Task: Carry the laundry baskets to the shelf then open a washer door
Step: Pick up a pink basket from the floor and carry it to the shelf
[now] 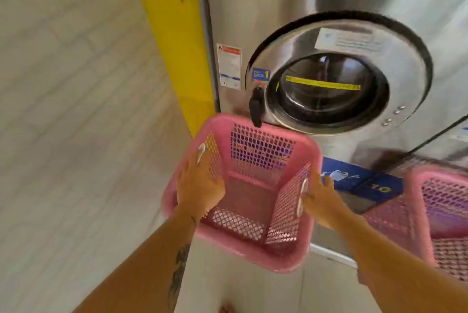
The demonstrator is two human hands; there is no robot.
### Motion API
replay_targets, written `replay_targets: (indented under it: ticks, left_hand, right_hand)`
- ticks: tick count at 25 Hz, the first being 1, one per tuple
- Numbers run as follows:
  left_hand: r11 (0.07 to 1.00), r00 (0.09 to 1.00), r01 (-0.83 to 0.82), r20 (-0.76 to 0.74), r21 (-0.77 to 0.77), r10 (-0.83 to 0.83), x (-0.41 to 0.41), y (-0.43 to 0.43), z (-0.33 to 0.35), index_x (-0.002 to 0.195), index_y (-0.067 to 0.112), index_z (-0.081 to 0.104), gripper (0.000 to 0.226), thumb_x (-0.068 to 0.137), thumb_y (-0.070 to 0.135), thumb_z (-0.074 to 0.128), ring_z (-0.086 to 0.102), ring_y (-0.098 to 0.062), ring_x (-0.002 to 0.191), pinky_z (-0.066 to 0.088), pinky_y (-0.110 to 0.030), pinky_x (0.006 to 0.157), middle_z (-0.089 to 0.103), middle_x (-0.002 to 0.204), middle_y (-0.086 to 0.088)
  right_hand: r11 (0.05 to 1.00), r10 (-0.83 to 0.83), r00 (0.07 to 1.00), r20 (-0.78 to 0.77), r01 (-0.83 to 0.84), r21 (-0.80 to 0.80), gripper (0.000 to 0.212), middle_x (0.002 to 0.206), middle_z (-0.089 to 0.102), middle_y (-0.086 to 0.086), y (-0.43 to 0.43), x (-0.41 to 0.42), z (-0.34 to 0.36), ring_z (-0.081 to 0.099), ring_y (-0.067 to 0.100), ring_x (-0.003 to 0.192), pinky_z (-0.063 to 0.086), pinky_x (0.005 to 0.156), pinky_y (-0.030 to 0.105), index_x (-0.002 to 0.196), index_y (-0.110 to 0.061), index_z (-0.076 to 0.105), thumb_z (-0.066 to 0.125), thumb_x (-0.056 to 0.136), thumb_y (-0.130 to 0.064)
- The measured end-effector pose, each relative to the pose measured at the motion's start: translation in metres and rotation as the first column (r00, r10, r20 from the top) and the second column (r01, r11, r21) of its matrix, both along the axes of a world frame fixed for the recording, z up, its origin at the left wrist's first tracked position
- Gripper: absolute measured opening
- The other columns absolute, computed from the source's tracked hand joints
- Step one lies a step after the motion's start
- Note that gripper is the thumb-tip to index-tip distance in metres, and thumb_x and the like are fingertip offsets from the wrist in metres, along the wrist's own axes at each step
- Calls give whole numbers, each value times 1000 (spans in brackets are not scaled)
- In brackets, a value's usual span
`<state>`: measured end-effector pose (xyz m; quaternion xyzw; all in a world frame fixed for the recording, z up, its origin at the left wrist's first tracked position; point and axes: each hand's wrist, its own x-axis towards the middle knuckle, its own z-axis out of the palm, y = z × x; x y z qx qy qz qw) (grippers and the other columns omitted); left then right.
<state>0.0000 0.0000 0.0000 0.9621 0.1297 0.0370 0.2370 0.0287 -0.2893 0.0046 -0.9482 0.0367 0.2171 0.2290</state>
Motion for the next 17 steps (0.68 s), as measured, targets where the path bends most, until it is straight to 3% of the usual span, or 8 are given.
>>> replay_targets:
  ticks: [4, 7, 9, 13, 17]
  left_hand:
    - [985, 995, 29, -100, 172, -12, 35, 42, -55, 152, 35, 17, 96, 69, 28, 66, 24, -32, 143, 31, -50, 113, 21, 157, -11]
    - [966, 986, 80, -161, 247, -41, 48, 62, -93, 154, 35, 3, 111, 67, 17, 70, 19, -37, 145, 31, -50, 113, 7, 161, -17]
    - [946, 982, 154, -150, 284, -115, 49, 71, -106, 151, 36, -10, 123, 64, 6, 73, 27, -39, 142, 40, -49, 104, 12, 160, -19]
    - [956, 985, 164, -86, 244, -147, 27, 74, -106, 140, 57, -23, 133, 67, -3, 70, 38, -39, 135, 52, -49, 88, 22, 160, -13]
    - [977, 990, 135, -49, 164, -129, -27, 47, -99, 140, 59, -10, 117, 75, 1, 68, 49, -40, 126, 55, -51, 84, 30, 157, -11]
  right_hand:
    - [996, -64, 997, 54, 67, -56, 83, 151, 11, 22, 19, 18, -53, 41, 54, 124, 42, 99, 55, 153, -16, -1, 48, 86, -14]
    - [981, -64, 994, 88, 78, -175, 98, 155, -3, 22, 18, 17, -81, 44, 58, 118, 47, 91, 55, 152, -13, 1, 61, 75, -8]
    - [975, -41, 993, 114, 65, -210, 108, 159, -15, 16, 15, 8, -94, 43, 55, 124, 49, 88, 52, 153, -15, -1, 65, 68, -5]
    - [971, -88, 984, 152, 119, -206, 106, 161, -16, 8, 13, -18, -96, 48, 51, 122, 50, 83, 52, 153, -20, 2, 60, 66, -3]
    - [969, -75, 994, 82, 92, -230, 107, 160, -23, 7, -15, -55, -83, 50, 45, 124, 51, 83, 49, 153, -19, -3, 60, 69, -6]
